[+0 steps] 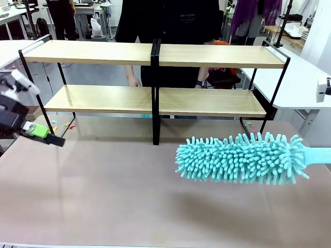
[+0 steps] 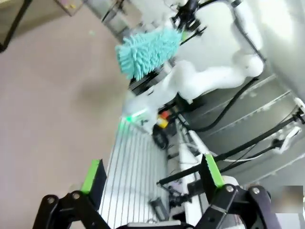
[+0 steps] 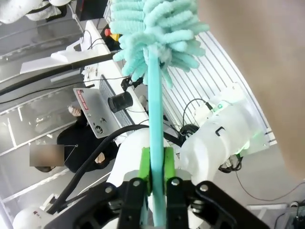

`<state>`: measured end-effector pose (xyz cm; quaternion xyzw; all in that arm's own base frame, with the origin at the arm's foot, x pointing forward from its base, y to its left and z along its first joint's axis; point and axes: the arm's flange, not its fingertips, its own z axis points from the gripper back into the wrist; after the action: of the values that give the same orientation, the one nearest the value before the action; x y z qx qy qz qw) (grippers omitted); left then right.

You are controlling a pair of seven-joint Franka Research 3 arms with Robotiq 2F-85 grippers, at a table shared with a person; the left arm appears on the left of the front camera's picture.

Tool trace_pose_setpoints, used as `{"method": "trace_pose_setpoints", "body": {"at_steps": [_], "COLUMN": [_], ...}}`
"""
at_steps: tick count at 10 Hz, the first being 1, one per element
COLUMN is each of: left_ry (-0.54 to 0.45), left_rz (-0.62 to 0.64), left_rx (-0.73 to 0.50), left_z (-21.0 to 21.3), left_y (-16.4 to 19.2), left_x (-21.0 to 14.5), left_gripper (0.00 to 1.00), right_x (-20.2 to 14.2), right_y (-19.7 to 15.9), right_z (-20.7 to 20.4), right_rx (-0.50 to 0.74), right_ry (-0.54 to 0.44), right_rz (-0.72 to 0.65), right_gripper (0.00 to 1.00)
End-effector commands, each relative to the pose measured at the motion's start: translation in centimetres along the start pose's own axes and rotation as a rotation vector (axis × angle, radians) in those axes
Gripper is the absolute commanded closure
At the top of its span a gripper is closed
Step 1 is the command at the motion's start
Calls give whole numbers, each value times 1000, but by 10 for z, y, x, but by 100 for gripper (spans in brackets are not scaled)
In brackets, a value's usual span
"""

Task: Clean the shelves.
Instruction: Place the Duster on the table.

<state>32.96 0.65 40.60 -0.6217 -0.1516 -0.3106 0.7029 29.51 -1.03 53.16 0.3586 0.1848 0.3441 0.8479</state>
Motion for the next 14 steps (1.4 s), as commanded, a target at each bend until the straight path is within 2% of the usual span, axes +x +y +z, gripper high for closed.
{"method": "trace_pose_setpoints", "body": {"at_steps": [1,2,3,4,9,10,11,12,13,14], "left_ry": [-85,-148,-133,-112,-112,-112,-112,-112,-112,-112], "left_rz": [69,184,362,106,106,106,106,106,106,106], "left_rx": [-97,-6,35,-69,-69,-69,-69,-69,-69,-69], "left_z": [-3,-2,-3,13,13,13,13,13,13,13], "left_y": [23,34,48,41,41,41,41,41,41,41], "left_x": [-23,-34,-39,-31,-31,-31,-31,-31,-31,-31], "left_gripper": [0,0,0,0,0,0,0,0,0,0], "right_x": [5,16,28,38,52,53,54,54,56,55], "right_y": [0,-7,-17,-28,-74,-80,-84,-86,-89,-92], "right_z": [7,2,-5,-13,-25,-26,-27,-26,-25,-24], "right_rx": [19,9,21,17,47,48,0,-34,-62,-70], "right_ry": [83,85,100,90,39,53,37,3,-46,-141], "right_rz": [54,48,49,28,-55,-72,-109,-133,-159,-190], "right_gripper": [87,87,87,87,87,67,28,8,0,0]}}
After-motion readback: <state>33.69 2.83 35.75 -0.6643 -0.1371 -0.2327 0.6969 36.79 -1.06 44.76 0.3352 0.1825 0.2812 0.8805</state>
